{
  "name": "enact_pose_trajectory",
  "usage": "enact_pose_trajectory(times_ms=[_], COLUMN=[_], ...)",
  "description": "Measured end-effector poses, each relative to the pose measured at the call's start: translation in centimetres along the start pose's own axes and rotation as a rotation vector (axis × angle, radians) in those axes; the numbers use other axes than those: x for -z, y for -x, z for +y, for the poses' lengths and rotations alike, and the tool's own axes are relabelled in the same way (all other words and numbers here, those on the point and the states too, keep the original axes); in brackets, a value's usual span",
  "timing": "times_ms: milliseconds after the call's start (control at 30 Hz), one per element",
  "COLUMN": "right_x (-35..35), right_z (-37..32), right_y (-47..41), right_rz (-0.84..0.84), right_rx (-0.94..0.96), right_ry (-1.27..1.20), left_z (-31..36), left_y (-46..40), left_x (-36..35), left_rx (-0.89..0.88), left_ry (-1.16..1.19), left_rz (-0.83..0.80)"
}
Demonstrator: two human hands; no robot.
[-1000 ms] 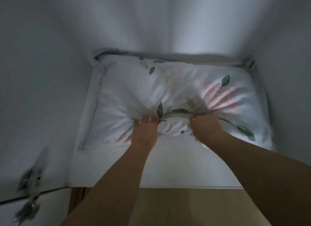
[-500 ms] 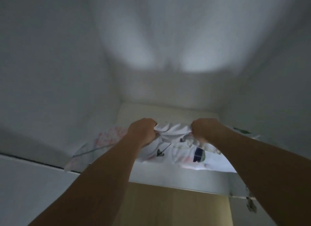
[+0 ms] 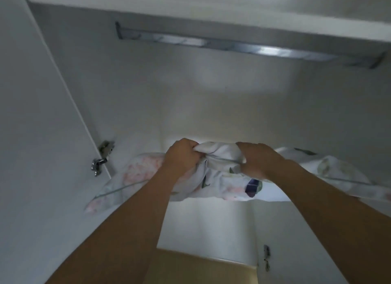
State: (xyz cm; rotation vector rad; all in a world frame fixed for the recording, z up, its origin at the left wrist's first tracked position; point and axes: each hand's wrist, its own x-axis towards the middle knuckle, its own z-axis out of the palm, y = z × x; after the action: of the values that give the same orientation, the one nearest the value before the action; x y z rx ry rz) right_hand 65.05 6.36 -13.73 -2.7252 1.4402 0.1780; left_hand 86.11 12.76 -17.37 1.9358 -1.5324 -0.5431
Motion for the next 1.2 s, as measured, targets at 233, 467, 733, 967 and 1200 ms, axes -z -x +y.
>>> enact_pose_trajectory(times_ms=[233, 467, 733, 967, 1200], right_x=[3.5, 3.7, 5.2, 8.0, 10.0], right_z=[-3.4, -7.7, -12.8, -17.1, -21.2], right_y=[3.5, 2.9, 4.2, 5.9, 8.9], right_rz=[0.178, 0.250, -0.118, -0.208, -0.202], right_rx=[0.064, 0.025, 0.102, 0.175, 0.340], right_ry=[0.059, 0.102, 0.078, 0.004, 0.191], left_z=[3.4, 3.0, 0.0, -2.0, -2.6], left_y=[2.2, 4.5, 12.0, 22.0, 29.2], left_x=[6.7, 9.0, 11.2, 14.4, 15.7], left_rx=[-0.125, -0.188, -0.002, 0.254, 0.328], left_ry=[0.018, -0.008, -0.281, -0.446, -0.404], left_rz=[0.042, -0.064, 0.352, 1.004, 1.280])
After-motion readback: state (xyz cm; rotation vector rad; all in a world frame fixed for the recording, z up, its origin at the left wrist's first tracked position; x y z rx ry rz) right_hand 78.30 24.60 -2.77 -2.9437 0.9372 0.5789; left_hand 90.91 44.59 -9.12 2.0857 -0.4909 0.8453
